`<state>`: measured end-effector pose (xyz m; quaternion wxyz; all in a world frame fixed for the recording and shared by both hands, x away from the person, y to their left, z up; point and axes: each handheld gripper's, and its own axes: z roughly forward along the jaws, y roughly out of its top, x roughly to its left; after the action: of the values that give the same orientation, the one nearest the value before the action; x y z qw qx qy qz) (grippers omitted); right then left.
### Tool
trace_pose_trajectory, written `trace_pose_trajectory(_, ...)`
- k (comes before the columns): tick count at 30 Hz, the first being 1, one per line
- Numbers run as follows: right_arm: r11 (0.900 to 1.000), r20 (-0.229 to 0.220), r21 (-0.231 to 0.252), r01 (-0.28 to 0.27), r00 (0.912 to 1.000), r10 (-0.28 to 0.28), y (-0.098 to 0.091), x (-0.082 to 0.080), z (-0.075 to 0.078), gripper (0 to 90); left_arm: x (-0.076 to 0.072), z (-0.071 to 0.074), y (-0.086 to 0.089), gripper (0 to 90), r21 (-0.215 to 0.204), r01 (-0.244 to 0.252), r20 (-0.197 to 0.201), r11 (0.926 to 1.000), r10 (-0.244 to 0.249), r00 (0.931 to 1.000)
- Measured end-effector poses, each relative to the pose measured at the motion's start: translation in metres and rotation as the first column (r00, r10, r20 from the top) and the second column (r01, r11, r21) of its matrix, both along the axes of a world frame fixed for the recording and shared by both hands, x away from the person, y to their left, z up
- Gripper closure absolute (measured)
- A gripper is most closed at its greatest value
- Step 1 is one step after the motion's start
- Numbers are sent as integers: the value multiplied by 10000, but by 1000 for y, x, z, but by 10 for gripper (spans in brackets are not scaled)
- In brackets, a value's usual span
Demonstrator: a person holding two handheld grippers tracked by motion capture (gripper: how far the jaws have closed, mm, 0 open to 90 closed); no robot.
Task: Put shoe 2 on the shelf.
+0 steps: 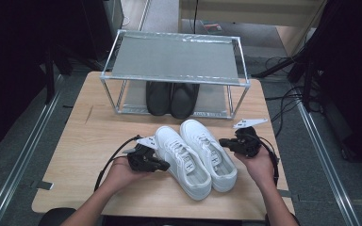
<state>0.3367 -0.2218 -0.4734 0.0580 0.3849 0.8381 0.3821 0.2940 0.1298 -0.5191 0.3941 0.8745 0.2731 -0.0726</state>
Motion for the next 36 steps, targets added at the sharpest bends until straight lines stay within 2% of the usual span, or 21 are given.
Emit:
trace_pose_trajectory(6, 9967, 442, 686, -422, 9982, 393, 1, -17, 20, 900, 0, 0, -1, 872, 53, -6, -1, 10000, 6, 10000)
trace_pose_trajectory(9, 9953, 602, 750, -610, 9966, 565, 6, -27, 26, 900, 0, 1, -3, 876, 128, -42, 87, 9999, 41, 10000)
trace_pose_trajectory(12, 9941, 702, 740, -798, 9947, 747, 9, -37, 29, 900, 0, 0, -8, 876, 22, -127, 101, 9999, 127, 9999)
trace_pose_trajectory(16, 9951, 635, 457, -874, 9944, 844, 9, -47, 25, 900, 1, -1, -17, 873, -100, -2, 84, 9999, 3, 10000)
trace_pose_trajectory(18, 9961, 632, 321, -821, 9948, 800, 8, -49, 23, 900, 2, -1, -17, 872, -104, 60, 46, 9999, -59, 10000)
trace_pose_trajectory(20, 9958, 632, 382, -836, 9947, 811, 5, -52, 24, 900, 3, 1, -15, 866, -138, 185, -88, 9997, -186, 9998)
trace_pose_trajectory(24, 9956, 619, 247, -904, 9941, 887, 6, -58, 24, 900, 6, 9, -10, 836, -198, 191, 145, 9996, -188, 9997)
trace_pose_trajectory(25, 9955, 634, 166, -928, 9938, 916, 6, -60, 23, 900, 9, 15, -3, 832, -438, 31, 274, 9990, -19, 9996)
trace_pose_trajectory(28, 9945, 622, 36, -1043, 9926, 1039, 8, -63, 21, 900, 11, 24, 10, 818, -723, -219, 443, 9971, 251, 9987)
trace_pose_trajectory(32, 9951, 663, -104, -988, 9928, 993, 11, -66, 20, 900, 16, 31, 26, 804, -985, -598, 510, 9933, 650, 9966)
trace_pose_trajectory(36, 9956, 645, 37, -936, 9936, 931, 11, -66, 18, 900, 19, 35, 37, 791, -1113, -930, 550, 9894, 995, 9935)
